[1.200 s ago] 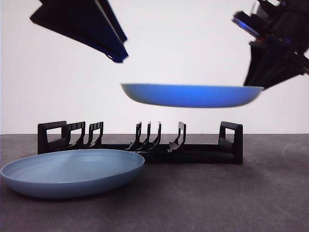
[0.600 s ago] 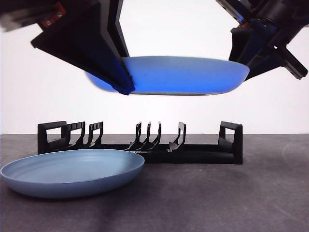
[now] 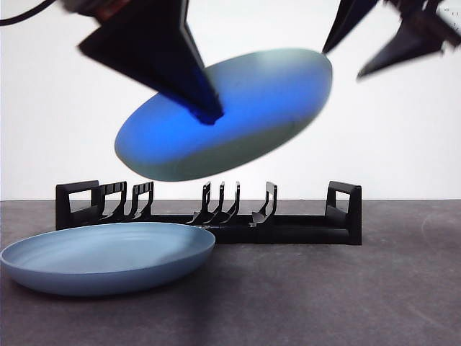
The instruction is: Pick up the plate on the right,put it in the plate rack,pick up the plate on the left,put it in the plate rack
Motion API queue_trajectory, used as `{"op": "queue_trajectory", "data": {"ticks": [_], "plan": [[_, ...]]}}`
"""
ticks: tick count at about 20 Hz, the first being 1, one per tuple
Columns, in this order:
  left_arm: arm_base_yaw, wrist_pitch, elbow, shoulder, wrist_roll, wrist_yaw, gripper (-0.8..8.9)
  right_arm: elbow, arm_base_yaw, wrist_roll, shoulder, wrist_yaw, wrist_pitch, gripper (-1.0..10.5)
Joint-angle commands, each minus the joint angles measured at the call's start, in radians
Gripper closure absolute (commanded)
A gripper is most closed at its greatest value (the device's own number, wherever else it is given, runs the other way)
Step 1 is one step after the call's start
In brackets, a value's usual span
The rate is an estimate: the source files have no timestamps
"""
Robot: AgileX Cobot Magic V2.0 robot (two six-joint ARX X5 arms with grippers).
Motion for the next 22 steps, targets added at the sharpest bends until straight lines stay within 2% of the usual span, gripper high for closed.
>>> {"op": "queue_trajectory", "data": {"ticks": [1, 4, 7, 9, 13, 18, 22], "plan": [[0.060, 0.077, 0.002, -0.001, -0.163, -0.016, 8.21, 0.008, 0.000, 0.006, -0.073, 0.100, 0.067, 6.6], [0.181, 0.172, 0.002, -0.001, -0.266, 0.033, 8.22, 0.008, 0.000, 0.004, -0.148, 0.193, 0.104, 6.6], [0.348, 0.276, 0.002, -0.001, -0.357, 0.225, 8.22, 0.008, 0.000, 0.001, -0.174, 0.260, 0.100, 6.7], [0.469, 0.346, 0.002, -0.001, -0.432, 0.381, 8.22, 0.008, -0.001, -0.006, -0.173, 0.262, 0.097, 6.7], [0.630, 0.454, 0.002, 0.000, -0.563, 0.547, 8.22, 0.008, -0.001, -0.006, -0.169, 0.262, 0.096, 6.7], [0.787, 0.559, 0.002, 0.023, -0.686, 0.678, 8.22, 0.008, -0.001, -0.005, -0.163, 0.255, 0.096, 6.7], [0.853, 0.596, 0.002, 0.076, -0.716, 0.707, 8.22, 0.008, -0.001, -0.005, -0.161, 0.255, 0.096, 6.7]]}}
